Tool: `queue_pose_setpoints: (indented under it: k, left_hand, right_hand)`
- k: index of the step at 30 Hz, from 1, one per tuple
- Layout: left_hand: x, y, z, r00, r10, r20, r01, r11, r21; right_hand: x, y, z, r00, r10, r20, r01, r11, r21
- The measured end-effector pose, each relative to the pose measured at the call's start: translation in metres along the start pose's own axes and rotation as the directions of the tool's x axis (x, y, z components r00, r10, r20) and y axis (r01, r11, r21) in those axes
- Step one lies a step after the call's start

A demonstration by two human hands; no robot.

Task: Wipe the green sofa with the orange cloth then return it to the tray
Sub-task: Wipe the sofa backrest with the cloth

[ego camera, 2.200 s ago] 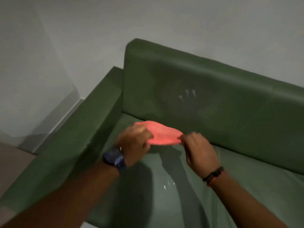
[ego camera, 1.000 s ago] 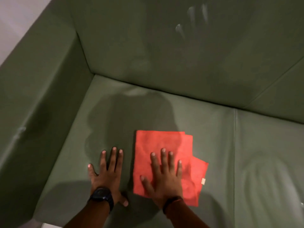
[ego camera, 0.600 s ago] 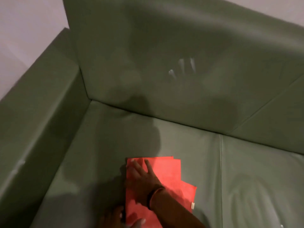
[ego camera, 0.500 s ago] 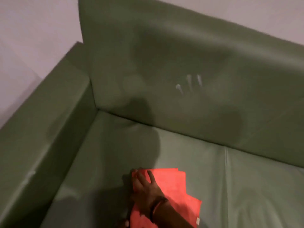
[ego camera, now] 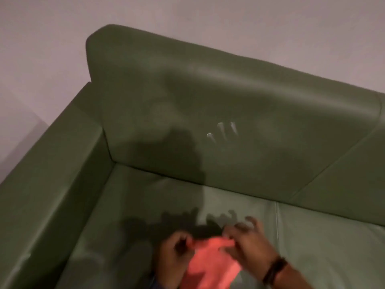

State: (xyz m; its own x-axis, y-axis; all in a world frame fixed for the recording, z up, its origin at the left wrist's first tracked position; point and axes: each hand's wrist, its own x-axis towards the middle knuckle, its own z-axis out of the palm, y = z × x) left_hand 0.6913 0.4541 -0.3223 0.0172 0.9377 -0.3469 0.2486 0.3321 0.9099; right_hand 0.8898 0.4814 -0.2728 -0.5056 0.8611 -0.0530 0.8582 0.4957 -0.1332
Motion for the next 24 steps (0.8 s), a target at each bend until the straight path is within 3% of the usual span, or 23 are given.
queue_pose_setpoints:
  k: [2,3,4,6,7,8,9,11,13,14,16,18,21,24]
  left_hand:
    - [0.041,0.063,0.001,0.992,0.121,-0.037,-0.121,0.993,-0.006]
    - [0.064,0.099,0.001,0.966,0.244,-0.089,-0.242,0.970,0.029]
    - [0.087,0.130,-0.001,0.920,0.359,-0.155,-0.356,0.933,0.049]
    - [0.131,0.173,-0.004,0.840,0.460,-0.287,-0.464,0.884,0.058]
    - [0.147,0.193,-0.007,0.811,0.489,-0.322,-0.490,0.868,0.084]
    - [0.159,0.206,-0.008,0.794,0.505,-0.339,-0.493,0.861,0.129]
    - [0.166,0.211,-0.011,0.779,0.528,-0.339,-0.499,0.849,0.174]
    - [0.172,0.207,-0.017,0.672,0.690,-0.269,-0.609,0.722,0.329]
    - [0.173,0.188,-0.029,0.534,0.836,-0.125,-0.648,0.499,0.575]
    - [0.174,0.177,-0.037,0.521,0.852,-0.046,-0.590,0.399,0.702]
    - [0.184,0.159,-0.051,0.610,0.789,0.075,-0.425,0.246,0.871]
    - [0.195,0.146,-0.054,0.675,0.725,0.140,-0.335,0.132,0.933]
    - [0.207,0.141,-0.050,0.697,0.702,0.145,-0.312,0.114,0.943]
    - [0.207,0.141,-0.050,0.712,0.686,0.151,-0.317,0.122,0.940]
  right_hand:
    - [0.019,0.027,-0.040,0.970,0.157,-0.184,-0.149,0.987,0.056]
    - [0.032,0.037,-0.061,0.918,0.233,-0.321,-0.206,0.972,0.117]
    - [0.048,0.045,-0.075,0.811,0.301,-0.502,-0.264,0.954,0.146]
    - [0.076,0.041,-0.090,0.512,0.341,-0.788,-0.335,0.925,0.182]
    - [0.092,0.035,-0.091,0.441,0.285,-0.851,-0.309,0.938,0.154]
    - [0.106,0.030,-0.085,0.471,0.243,-0.848,-0.308,0.946,0.099]
    - [0.120,0.024,-0.074,0.557,0.237,-0.796,-0.313,0.948,0.063]
    - [0.142,0.030,-0.051,0.696,0.269,-0.665,-0.335,0.942,0.030]
    - [0.157,0.049,-0.037,0.713,0.284,-0.641,-0.367,0.930,0.004]
    - [0.162,0.058,-0.033,0.689,0.284,-0.667,-0.386,0.922,-0.007]
    - [0.174,0.065,-0.023,0.638,0.288,-0.715,-0.418,0.908,-0.007]
    - [0.185,0.055,-0.010,0.680,0.235,-0.694,-0.373,0.926,-0.052]
    - [0.182,0.056,0.003,0.750,0.084,-0.656,-0.273,0.943,-0.192]
    - [0.172,0.077,-0.001,0.694,0.091,-0.714,-0.335,0.919,-0.209]
